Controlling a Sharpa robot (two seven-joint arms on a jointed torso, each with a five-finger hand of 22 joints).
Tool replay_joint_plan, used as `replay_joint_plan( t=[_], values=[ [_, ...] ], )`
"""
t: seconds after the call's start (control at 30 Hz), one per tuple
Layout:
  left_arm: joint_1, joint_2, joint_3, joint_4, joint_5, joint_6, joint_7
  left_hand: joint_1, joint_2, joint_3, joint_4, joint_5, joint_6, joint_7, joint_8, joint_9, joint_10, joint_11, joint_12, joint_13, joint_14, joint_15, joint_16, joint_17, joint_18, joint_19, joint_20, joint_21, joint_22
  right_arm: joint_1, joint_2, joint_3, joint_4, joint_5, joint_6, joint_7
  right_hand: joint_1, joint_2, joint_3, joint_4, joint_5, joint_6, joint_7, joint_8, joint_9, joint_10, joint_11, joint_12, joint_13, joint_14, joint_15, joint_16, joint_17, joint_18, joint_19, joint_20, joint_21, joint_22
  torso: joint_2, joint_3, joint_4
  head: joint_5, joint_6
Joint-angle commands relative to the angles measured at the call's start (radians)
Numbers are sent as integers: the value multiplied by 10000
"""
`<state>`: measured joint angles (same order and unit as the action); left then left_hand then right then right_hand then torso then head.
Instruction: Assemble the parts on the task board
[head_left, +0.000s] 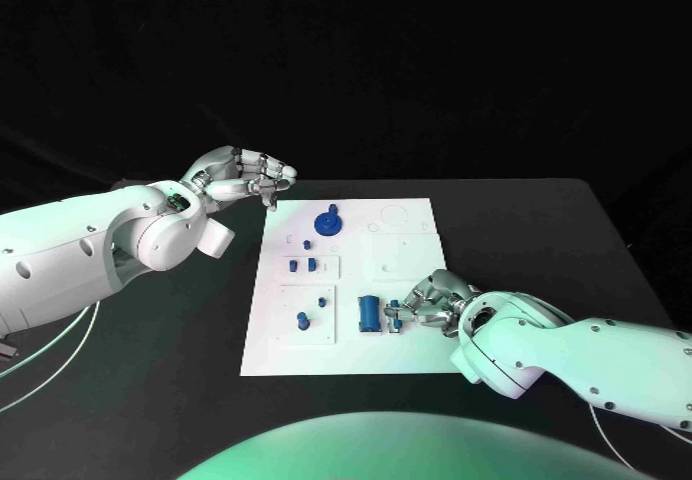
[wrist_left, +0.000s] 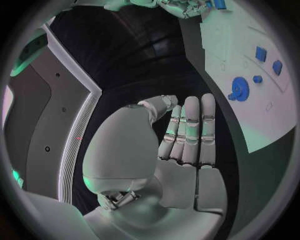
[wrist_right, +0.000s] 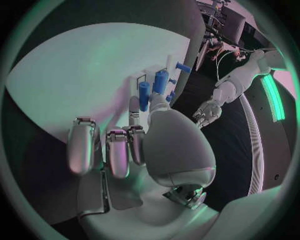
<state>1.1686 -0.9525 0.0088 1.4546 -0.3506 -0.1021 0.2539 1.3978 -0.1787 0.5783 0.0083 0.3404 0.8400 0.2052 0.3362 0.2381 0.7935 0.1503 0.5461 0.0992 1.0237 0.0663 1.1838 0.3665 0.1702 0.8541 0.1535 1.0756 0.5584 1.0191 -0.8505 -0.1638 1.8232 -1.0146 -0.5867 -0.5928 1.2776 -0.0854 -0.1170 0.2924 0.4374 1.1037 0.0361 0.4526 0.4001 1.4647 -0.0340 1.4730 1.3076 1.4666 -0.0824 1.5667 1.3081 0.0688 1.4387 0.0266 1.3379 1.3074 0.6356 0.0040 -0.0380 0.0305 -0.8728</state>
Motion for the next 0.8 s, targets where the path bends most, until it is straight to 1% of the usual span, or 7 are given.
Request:
replay_joint_plan(
  t=[0.03, 0.3, 0.53, 0.67, 0.73, 0.8],
  values=[
    [8, 7, 7, 25, -16, 128, 27, -36, 41, 61, -17, 28, -45, -6, 35, -8, -57, -16, 46, -15, -56, -7, 58, -13, 154, -64, 31, 68, 16, -6, 0, -2, 1, -121, 214, 95, -106, 41, -44, 19, 11, 42, -48, 61, 20, 628, -46, -40, 1560, 1042, -90, 41, 2627, -91, -73, -28, -45, 1151, 1, -1, 0, 2, 2],
    [8, 3, 7, 24, -17, 132, 24, -36, 41, 61, -17, 28, -45, -6, 35, -8, -57, -16, 46, -15, -56, -7, 58, -13, 154, -64, 31, 68, 16, -6, -8, -2, -9, -206, 524, 39, -126, 31, -56, 15, 7, 26, -45, 56, 35, 620, -44, -59, 1543, 1042, -91, 41, 2627, -85, -87, -29, -70, 1138, -1, 0, -2, 2, 2],
    [8, 1, 7, 24, -20, 131, 23, -36, 41, 61, -17, 28, -45, -6, 35, -8, -57, -16, 46, -15, -56, -7, 58, -13, 154, -64, 31, 68, 16, -6, -7, -2, -7, -236, 678, 24, -209, -85, -135, 15, -2, 3, -37, 61, 104, 615, -37, -78, 1538, 1042, -87, 41, 2627, -82, -98, -29, -94, 1133, 2, 7, -3, 12, 2],
    [8, 0, 7, 22, -24, 131, 22, -36, 41, 61, -17, 28, -45, -6, 35, -8, -57, -16, 46, -15, -56, -7, 58, -13, 154, -64, 31, 68, 16, -5, -14, -2, -6, -284, 781, 16, -226, -89, -142, 17, 0, 2, -35, 63, 116, 612, -37, -87, 1531, 1042, -86, 41, 2627, -77, -108, -28, -112, 1123, 1, 2, -3, 13, 2],
    [8, -2, 7, 23, -25, 131, 22, -36, 41, 61, -17, 28, -45, -6, 35, -8, -57, -16, 46, -15, -56, -7, 58, -13, 154, -64, 31, 68, 16, -5, -17, -2, -7, -313, 807, 11, -285, -203, -204, 14, 3, -10, -31, 67, 171, 605, -32, -109, 1520, 1042, -82, 41, 2627, -74, -117, -25, -131, 1119, 5, 3, -3, 14, 2],
    [8, -2, 7, 23, -26, 130, 22, -36, 41, 61, -17, 28, -45, -6, 35, -8, -57, -16, 46, -15, -56, -7, 58, -13, 154, -64, 31, 68, 16, -5, -19, -2, -12, -346, 812, 5, -314, -258, -232, 17, 6, -12, -27, 69, 196, 606, -30, -110, 1523, 1042, -80, 41, 2627, -74, -117, -24, -134, 1121, 4, 4, -4, 13, 2]
  ],
)
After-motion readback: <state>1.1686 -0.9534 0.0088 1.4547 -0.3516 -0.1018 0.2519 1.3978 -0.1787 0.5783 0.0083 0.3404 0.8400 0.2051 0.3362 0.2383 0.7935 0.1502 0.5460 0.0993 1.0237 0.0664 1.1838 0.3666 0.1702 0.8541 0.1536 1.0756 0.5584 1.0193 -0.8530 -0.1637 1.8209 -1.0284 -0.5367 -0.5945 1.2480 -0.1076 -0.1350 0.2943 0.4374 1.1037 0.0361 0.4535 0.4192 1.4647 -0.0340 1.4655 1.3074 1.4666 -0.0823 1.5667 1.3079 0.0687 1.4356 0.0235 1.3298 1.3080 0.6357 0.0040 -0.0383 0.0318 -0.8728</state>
